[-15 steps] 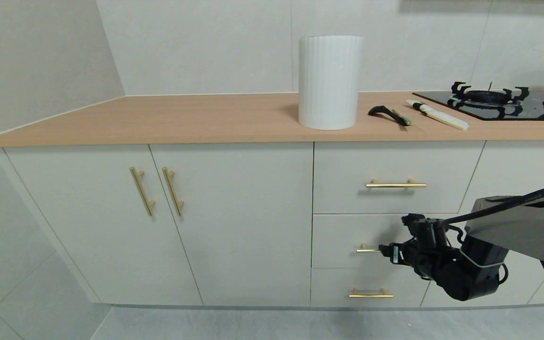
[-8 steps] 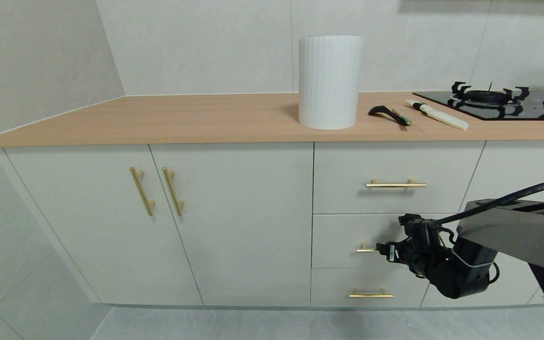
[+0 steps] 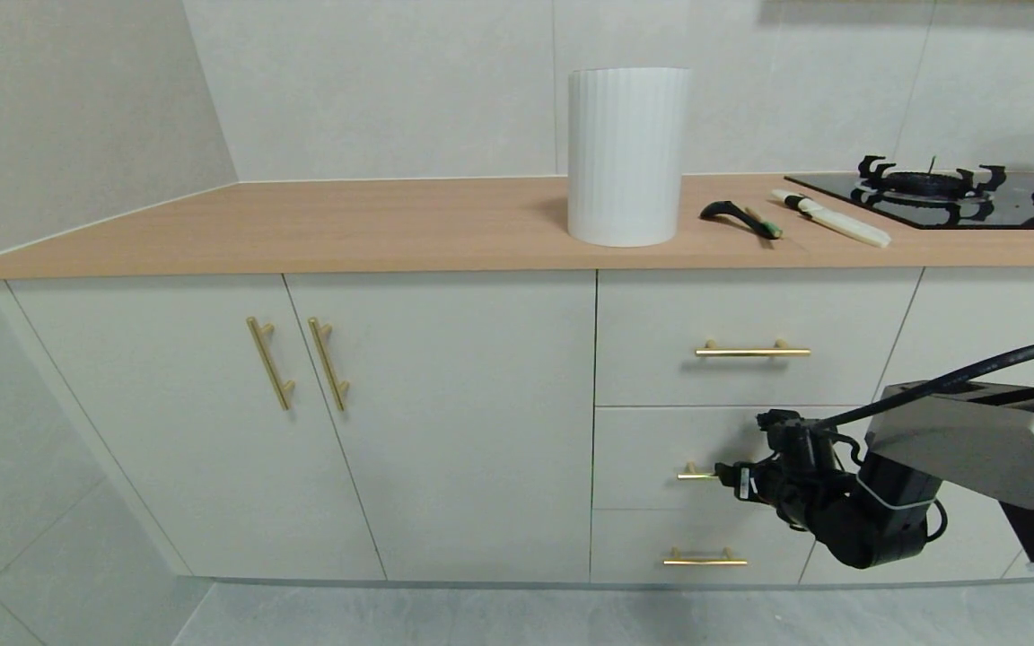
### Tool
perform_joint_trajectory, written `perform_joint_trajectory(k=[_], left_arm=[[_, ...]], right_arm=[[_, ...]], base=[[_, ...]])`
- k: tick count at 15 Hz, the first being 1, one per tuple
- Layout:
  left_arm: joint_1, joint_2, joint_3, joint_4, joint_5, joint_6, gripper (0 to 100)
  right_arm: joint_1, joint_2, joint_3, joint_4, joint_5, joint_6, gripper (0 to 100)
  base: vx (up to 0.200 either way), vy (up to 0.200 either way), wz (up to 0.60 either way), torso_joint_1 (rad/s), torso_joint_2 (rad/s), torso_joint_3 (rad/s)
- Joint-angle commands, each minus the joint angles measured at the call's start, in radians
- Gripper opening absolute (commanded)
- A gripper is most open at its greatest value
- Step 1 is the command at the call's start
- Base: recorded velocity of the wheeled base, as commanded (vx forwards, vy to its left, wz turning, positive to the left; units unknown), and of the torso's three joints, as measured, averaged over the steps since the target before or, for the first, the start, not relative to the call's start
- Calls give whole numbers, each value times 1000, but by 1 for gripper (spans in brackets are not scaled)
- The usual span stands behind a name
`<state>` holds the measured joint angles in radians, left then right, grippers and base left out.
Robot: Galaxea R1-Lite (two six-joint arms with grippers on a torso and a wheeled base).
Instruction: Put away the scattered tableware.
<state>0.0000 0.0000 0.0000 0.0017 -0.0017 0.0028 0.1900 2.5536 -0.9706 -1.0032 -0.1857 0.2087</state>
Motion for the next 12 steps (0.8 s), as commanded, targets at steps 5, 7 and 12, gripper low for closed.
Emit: perform_joint_trajectory(k=[5, 7, 12], left_arm=[[0, 0, 0, 0, 0, -1, 100], [0, 0, 0, 0, 0, -1, 100], [0, 0, 0, 0, 0, 0, 100]], right_arm=[[2, -4, 12, 14, 0, -3, 100], [2, -7, 13, 32, 0, -3, 100], [2, -9, 17, 44, 0, -3, 100]], base=[[0, 0, 0, 0, 0, 0], [0, 0, 0, 0, 0, 0], [0, 0, 0, 0, 0, 0]])
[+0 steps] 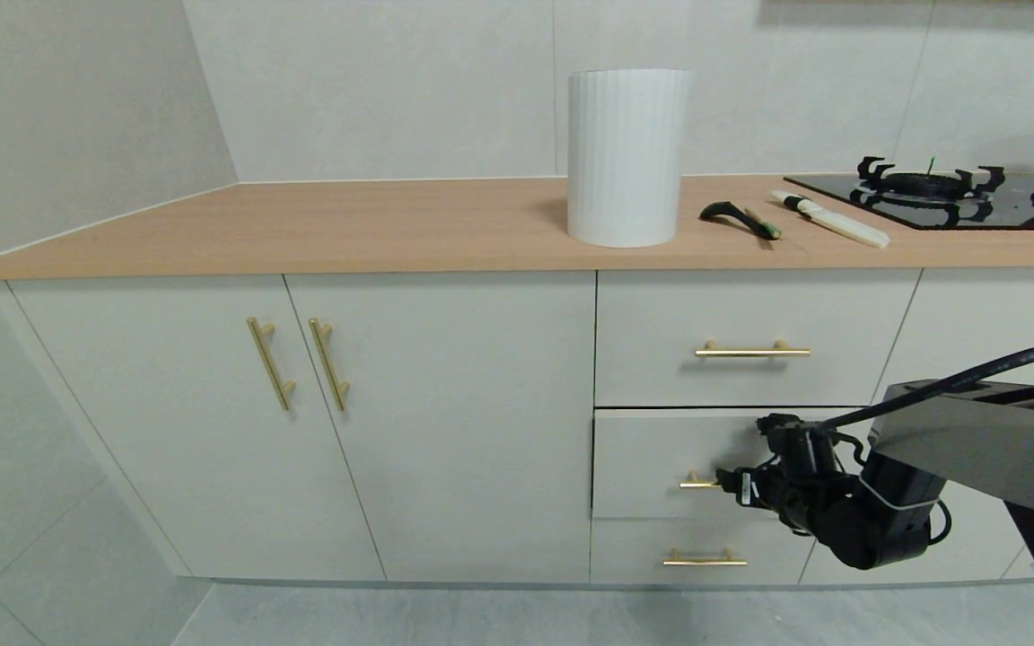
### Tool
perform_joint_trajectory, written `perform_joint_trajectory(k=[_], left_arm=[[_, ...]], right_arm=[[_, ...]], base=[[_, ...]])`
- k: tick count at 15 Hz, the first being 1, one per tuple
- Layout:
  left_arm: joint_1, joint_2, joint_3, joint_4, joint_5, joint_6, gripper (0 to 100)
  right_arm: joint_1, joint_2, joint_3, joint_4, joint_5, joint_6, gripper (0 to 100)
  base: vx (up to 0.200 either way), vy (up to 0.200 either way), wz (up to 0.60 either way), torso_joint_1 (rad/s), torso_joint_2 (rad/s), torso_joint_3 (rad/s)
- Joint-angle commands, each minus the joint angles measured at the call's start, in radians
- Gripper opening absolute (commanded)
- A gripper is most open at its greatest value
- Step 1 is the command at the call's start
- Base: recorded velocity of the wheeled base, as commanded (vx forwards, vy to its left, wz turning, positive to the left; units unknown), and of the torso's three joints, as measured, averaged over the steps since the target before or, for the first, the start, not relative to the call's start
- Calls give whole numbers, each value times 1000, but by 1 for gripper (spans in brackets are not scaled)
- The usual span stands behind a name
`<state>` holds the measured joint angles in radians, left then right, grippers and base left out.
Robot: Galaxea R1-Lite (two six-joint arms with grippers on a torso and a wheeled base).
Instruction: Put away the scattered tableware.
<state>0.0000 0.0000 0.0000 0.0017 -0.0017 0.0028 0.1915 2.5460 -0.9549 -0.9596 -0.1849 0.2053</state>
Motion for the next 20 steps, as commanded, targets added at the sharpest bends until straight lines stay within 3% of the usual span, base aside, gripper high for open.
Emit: perform_joint_trajectory(k=[1, 5, 7, 9, 11, 15, 20], left_arm=[[0, 0, 0, 0, 0, 0, 100], [0, 0, 0, 0, 0, 0, 100], [0, 0, 0, 0, 0, 0, 100], [0, 0, 0, 1, 0, 0, 100], [0, 0, 0, 0, 0, 0, 100], [0, 0, 0, 0, 0, 0, 100], [0, 0, 0, 0, 0, 0, 100]], right_arm=[[2, -10, 15, 2, -1, -1, 100], [22, -260, 189, 111, 33, -34, 100], [32, -506, 245, 326, 122, -58, 100], [46, -702, 235, 510, 148, -61, 100], [66, -840, 219, 590, 168, -58, 100], [88, -851, 217, 584, 163, -52, 100], [92, -607, 248, 305, 84, -50, 100]], base=[[0, 0, 0, 0, 0, 0], [0, 0, 0, 0, 0, 0], [0, 0, 0, 0, 0, 0], [0, 0, 0, 0, 0, 0], [0, 0, 0, 0, 0, 0], [0, 0, 0, 0, 0, 0], [0, 0, 0, 0, 0, 0]])
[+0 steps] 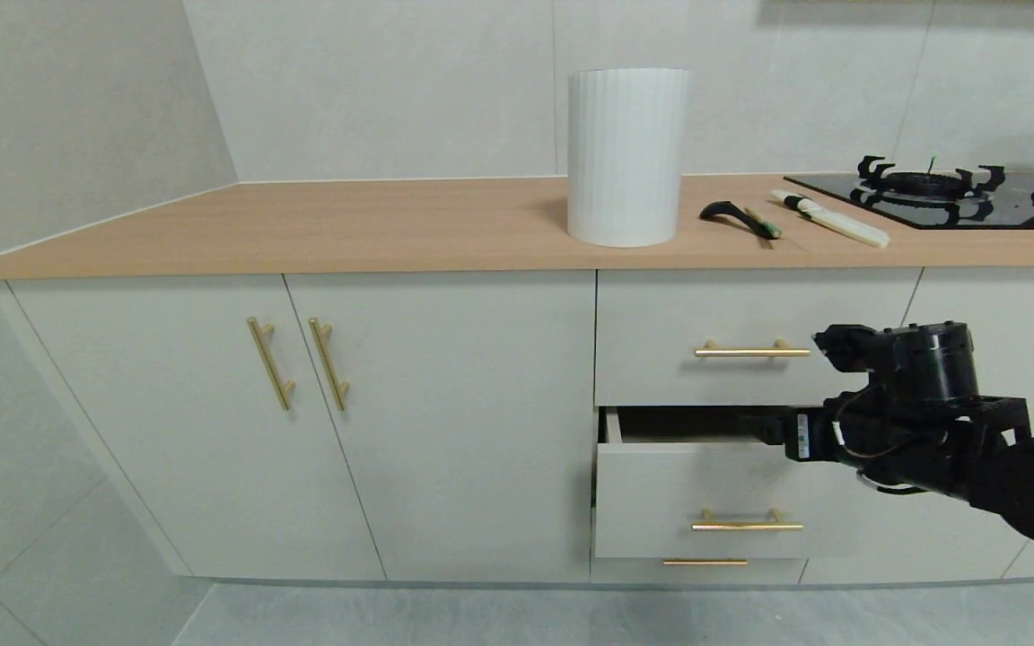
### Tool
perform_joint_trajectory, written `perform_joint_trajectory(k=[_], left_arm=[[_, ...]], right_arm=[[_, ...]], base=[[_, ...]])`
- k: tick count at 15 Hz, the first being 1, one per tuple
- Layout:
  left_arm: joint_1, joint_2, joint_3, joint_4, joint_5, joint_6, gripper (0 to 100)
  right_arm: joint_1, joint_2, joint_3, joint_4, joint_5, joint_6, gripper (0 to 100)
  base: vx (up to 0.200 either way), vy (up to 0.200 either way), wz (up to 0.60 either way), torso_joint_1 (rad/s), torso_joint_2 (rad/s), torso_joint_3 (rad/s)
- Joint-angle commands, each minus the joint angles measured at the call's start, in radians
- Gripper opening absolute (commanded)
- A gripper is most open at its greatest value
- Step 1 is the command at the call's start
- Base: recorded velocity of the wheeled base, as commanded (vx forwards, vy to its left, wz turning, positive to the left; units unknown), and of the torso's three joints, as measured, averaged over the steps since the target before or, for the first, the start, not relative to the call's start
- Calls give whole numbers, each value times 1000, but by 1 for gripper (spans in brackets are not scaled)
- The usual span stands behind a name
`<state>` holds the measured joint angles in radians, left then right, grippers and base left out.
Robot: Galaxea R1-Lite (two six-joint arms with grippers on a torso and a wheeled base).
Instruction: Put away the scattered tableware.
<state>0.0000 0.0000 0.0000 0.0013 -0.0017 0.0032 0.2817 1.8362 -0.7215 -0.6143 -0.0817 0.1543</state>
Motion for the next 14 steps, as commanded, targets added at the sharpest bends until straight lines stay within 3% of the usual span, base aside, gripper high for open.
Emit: perform_joint_trajectory(k=[1, 6, 14], left_arm=[[0, 0, 0, 0, 0, 0, 100], [0, 0, 0, 2, 0, 0, 100], [0, 0, 0, 0, 0, 0, 100]], right_arm=[[2, 152, 19, -104, -30, 1, 100], [2, 322, 17, -383, -128, 1, 100], [-6, 402, -13, -404, -130, 1, 100]], base=[[0, 0, 0, 0, 0, 0], [0, 0, 0, 0, 0, 0], [0, 0, 0, 0, 0, 0]])
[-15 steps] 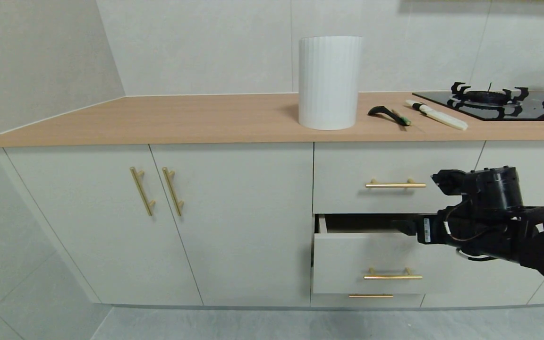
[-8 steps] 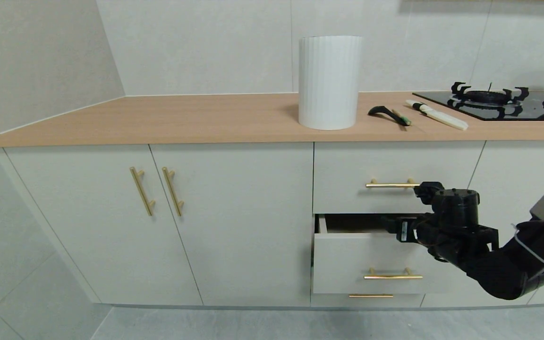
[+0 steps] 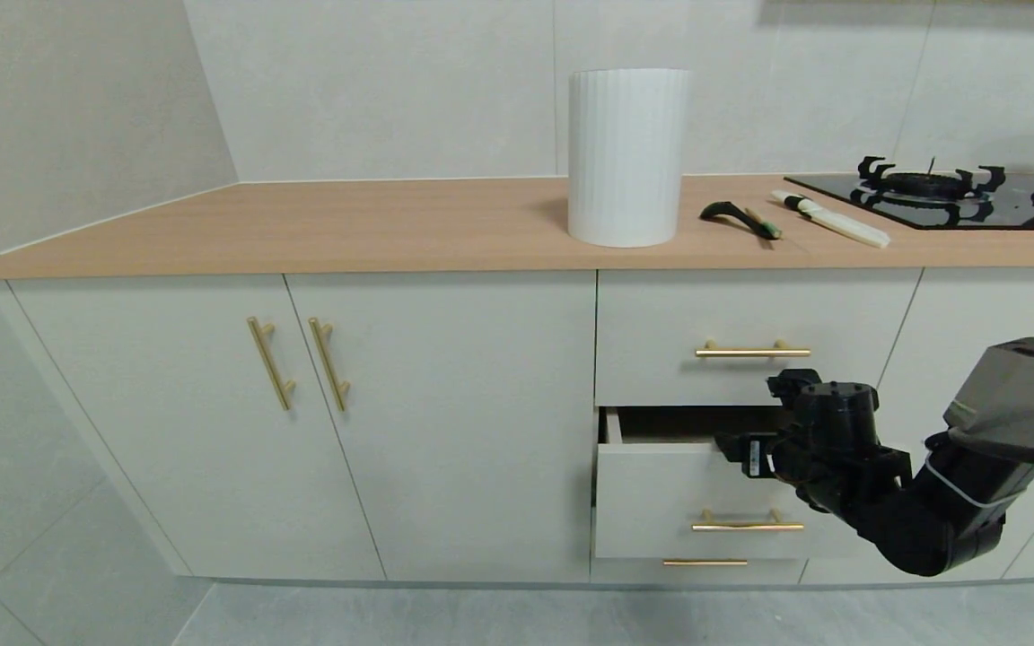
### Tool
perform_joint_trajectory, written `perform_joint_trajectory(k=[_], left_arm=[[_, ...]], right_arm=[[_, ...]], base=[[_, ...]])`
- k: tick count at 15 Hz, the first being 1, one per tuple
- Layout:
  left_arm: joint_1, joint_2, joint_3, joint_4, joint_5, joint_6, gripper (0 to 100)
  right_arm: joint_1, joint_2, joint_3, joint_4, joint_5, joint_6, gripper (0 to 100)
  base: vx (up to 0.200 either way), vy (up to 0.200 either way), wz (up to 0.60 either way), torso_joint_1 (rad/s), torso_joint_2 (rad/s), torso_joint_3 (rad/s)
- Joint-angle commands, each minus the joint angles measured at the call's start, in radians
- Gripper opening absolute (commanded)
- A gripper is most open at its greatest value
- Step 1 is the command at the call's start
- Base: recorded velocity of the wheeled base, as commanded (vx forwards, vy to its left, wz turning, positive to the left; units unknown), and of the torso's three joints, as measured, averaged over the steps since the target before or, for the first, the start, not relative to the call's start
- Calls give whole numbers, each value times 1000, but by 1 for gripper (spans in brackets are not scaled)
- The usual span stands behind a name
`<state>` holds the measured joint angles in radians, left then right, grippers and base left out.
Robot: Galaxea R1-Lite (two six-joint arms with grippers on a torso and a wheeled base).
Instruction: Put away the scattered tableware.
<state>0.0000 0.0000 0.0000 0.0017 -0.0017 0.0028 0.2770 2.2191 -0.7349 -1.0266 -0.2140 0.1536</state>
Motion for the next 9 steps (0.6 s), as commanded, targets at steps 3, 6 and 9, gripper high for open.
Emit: perform_joint_trajectory(k=[3, 6, 9], left_arm=[[0, 0, 0, 0, 0, 0, 100], [0, 0, 0, 0, 0, 0, 100], [0, 0, 0, 0, 0, -1, 100]], right_arm=[[-1, 22, 2, 13, 2, 1, 100], [-1, 10, 8, 20, 2, 0, 100], [-1, -33, 17, 80, 7, 0, 100]], base=[[0, 0, 0, 0, 0, 0], [0, 0, 0, 0, 0, 0], [0, 0, 0, 0, 0, 0]])
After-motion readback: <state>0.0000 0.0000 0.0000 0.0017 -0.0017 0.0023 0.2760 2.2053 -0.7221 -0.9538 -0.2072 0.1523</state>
